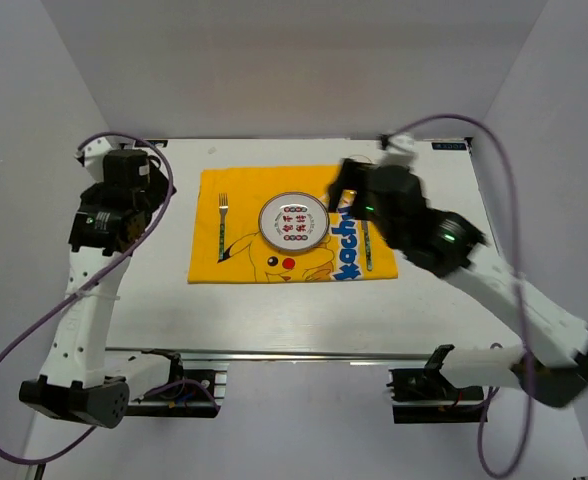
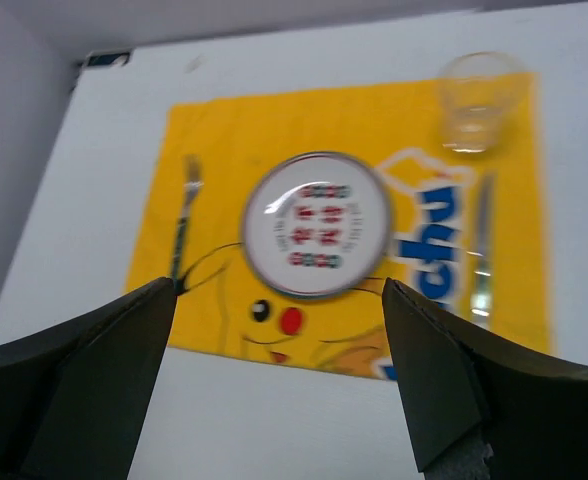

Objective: Set the dinner table for one person

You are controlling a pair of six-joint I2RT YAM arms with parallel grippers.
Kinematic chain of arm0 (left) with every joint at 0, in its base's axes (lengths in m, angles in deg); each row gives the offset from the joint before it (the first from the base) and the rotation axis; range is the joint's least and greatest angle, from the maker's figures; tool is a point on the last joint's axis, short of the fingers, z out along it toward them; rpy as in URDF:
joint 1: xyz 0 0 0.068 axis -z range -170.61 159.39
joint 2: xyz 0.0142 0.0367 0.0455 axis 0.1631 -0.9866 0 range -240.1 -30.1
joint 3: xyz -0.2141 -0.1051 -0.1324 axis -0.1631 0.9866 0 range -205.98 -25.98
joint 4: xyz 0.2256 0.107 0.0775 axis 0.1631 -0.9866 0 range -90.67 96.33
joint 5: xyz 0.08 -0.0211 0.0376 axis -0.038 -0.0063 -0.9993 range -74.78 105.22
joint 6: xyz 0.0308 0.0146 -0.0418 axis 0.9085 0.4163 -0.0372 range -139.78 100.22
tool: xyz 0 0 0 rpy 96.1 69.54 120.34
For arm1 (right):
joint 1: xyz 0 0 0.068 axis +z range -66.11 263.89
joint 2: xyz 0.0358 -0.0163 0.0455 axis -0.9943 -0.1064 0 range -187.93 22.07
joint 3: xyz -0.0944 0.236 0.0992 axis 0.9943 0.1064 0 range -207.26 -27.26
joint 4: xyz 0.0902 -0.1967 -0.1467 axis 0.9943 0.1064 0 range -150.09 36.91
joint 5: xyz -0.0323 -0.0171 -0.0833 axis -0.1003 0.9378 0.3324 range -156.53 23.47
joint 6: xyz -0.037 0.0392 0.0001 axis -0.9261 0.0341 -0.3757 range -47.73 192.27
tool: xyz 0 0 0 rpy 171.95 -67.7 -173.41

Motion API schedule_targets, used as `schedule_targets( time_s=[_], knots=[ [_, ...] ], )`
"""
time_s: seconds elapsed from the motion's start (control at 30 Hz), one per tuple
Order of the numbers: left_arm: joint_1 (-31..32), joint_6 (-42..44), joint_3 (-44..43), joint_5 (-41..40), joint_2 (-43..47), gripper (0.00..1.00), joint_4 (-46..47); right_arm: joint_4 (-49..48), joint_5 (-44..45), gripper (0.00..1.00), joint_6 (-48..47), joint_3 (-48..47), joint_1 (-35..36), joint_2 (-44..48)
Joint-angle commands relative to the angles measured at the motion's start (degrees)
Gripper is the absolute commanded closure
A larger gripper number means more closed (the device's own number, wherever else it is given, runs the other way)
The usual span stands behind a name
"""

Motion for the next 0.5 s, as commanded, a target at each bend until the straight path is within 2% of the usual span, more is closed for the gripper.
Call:
schedule_targets(
  time_s=[0.0, 0.03, 0.1, 0.2, 0.27, 0.43, 0.47],
  knots=[
    [-0.1, 2.6, -8.6, -3.2, 3.2, 0.02, -7.6, 17.4, 17.8, 0.11, -2.8, 6.5, -0.3, 11.5],
    [0.6, 3.3, -10.2, -3.6, 3.7, 0.02, -8.7, 24.4, 18.7, 0.11, -2.0, 6.5, -0.3, 17.2],
    [1.2, 5.6, -12.8, -3.2, 4.5, 0.02, -12.0, 30.7, 19.7, 0.11, 0.3, 4.9, -0.3, 21.9],
    [1.2, 9.1, -12.4, 0.5, 8.4, 0.02, -13.8, 39.2, 18.7, 0.11, 0.9, 2.2, -0.4, 27.9],
    [1.2, 11.9, -9.8, 4.2, 12.3, 0.02, -13.8, 41.7, 15.8, 0.11, -1.2, 1.1, -0.3, 30.4],
    [1.2, 12.0, -6.6, 6.8, 16.8, 0.02, -18.1, 42.5, 11.6, 0.11, -4.6, 0.1, -0.6, 36.8],
    [1.2, 11.8, -2.9, 6.6, 18.0, 0.02, -17.6, 42.5, 11.0, 0.11, -4.9, 0.5, -0.6, 37.8]
  ],
)
